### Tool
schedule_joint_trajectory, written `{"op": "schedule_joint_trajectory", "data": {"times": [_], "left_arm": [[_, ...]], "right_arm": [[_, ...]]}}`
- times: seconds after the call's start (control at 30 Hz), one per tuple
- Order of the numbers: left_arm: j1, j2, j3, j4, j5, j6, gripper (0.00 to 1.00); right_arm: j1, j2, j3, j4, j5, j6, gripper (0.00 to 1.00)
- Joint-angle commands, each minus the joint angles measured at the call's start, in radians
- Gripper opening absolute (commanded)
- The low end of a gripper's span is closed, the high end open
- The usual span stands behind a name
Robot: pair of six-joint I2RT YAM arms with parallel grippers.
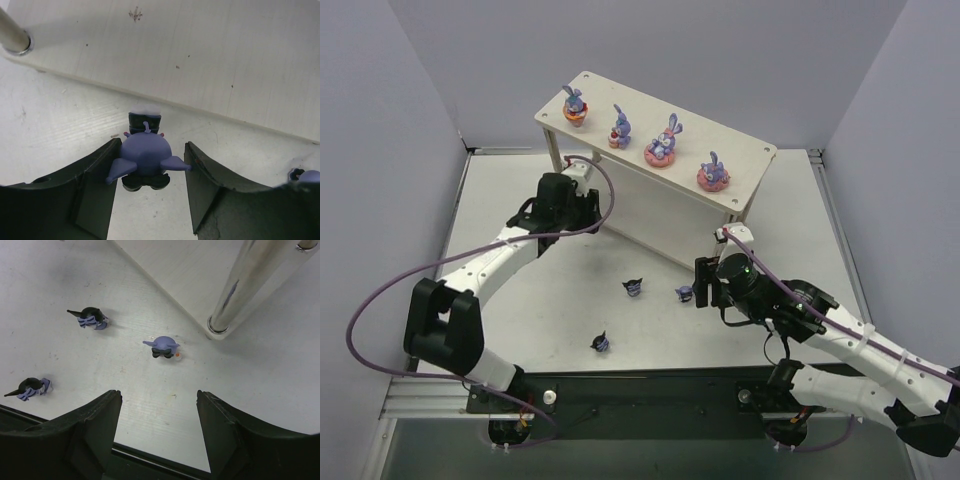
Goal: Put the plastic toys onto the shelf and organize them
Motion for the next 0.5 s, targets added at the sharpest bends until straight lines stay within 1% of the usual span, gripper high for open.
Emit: {"op": "schedule_joint_trajectory", "data": {"times": [0.0, 0.2, 0.47], "left_arm": [[0.028, 0.094, 0.126, -0.024, 0.077, 0.103, 0.13], [0.064, 0.192, 0.216, 0.013, 0.131, 0.122, 0.13], [0.110, 0.303, 0.275, 0.021, 0.226, 0.178, 0.11]], "right_arm": [[-0.019, -0.051, 0.030, -0.051, 0.042, -0.030, 0.63], [-0.026, -0.089, 0.048, -0.065, 0.057, -0.059, 0.63], [-0.029, -0.103, 0.054, -0.072, 0.074, -0.067, 0.63]]}}
